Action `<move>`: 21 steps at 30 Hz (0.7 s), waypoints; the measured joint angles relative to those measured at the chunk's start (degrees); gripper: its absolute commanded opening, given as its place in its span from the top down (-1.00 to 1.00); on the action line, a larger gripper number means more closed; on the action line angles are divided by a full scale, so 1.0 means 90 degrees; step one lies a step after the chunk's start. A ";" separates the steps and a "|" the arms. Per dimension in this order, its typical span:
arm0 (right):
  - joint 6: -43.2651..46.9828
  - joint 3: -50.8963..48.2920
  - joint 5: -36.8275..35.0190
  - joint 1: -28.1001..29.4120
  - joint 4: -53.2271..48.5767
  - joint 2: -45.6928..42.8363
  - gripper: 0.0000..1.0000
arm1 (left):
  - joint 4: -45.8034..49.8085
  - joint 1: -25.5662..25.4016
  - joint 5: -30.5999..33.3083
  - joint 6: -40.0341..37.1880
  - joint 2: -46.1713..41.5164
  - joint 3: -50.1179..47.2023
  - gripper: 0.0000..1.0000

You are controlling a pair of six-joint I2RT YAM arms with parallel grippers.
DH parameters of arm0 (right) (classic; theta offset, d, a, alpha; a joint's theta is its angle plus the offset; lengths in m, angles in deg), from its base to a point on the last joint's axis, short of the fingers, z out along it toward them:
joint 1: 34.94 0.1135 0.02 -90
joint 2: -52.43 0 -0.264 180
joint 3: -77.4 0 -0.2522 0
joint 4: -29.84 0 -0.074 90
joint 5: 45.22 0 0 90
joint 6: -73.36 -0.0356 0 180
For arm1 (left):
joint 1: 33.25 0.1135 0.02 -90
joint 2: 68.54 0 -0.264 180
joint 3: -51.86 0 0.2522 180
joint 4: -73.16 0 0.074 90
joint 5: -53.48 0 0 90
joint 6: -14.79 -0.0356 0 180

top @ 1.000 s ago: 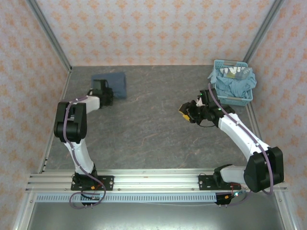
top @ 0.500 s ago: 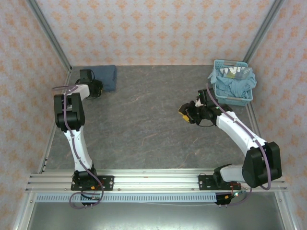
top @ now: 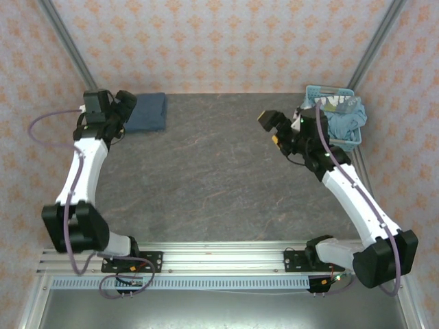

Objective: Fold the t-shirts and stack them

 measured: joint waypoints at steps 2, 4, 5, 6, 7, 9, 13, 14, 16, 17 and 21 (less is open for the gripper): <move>0.0204 0.0279 -0.0277 -0.0017 -0.0219 -0.0092 -0.99 | 0.0498 -0.0177 0.0384 -0.0097 -0.0444 -0.0053 -1.00; 0.0498 0.0508 -0.0716 -0.0017 -0.0612 -0.0267 -0.98 | 0.1042 -0.0386 0.0886 -0.0143 -0.0726 -0.0078 -1.00; 0.0639 0.0631 -0.1015 -0.0017 -0.0886 -0.0352 -0.98 | 0.1236 -0.0491 0.1154 -0.0155 -0.0840 -0.0124 -1.00; 0.0755 0.0777 -0.1362 -0.0017 -0.1209 -0.0418 -0.98 | 0.1445 -0.0605 0.1474 -0.0163 -0.0996 -0.0226 -1.00; 0.0865 0.0935 -0.1824 -0.0019 -0.1542 -0.0474 -0.99 | 0.1615 -0.0709 0.1800 -0.0168 -0.1195 -0.0396 -1.00; 0.1073 0.1030 -0.2800 -0.0029 -0.1953 -0.0605 -0.99 | 0.1639 -0.0831 0.2302 -0.0335 -0.1797 -0.1035 -1.00; 0.2059 -0.0495 -0.4301 -0.0189 -0.1426 -0.1404 -0.99 | 0.0979 -0.0940 0.3293 -0.1416 -0.3332 -0.2963 -1.00; 0.2331 -0.1151 -0.4571 -0.0216 -0.1095 -0.1671 -0.99 | 0.0721 -0.0971 0.3407 -0.1773 -0.3594 -0.3415 -1.00; 0.2909 -0.2501 -0.5042 -0.0253 -0.0423 -0.2069 -0.99 | 0.0121 -0.1015 0.3468 -0.2548 -0.3849 -0.4296 -1.00; 0.3138 -0.2953 -0.5202 -0.0257 -0.0199 -0.2113 -0.99 | -0.0170 -0.1020 0.3466 -0.2837 -0.3849 -0.4639 -1.00; 0.3905 -0.3968 -0.5450 -0.0478 0.0726 -0.1625 -0.99 | -0.1518 -0.1025 0.3475 -0.3679 -0.3604 -0.5814 -1.00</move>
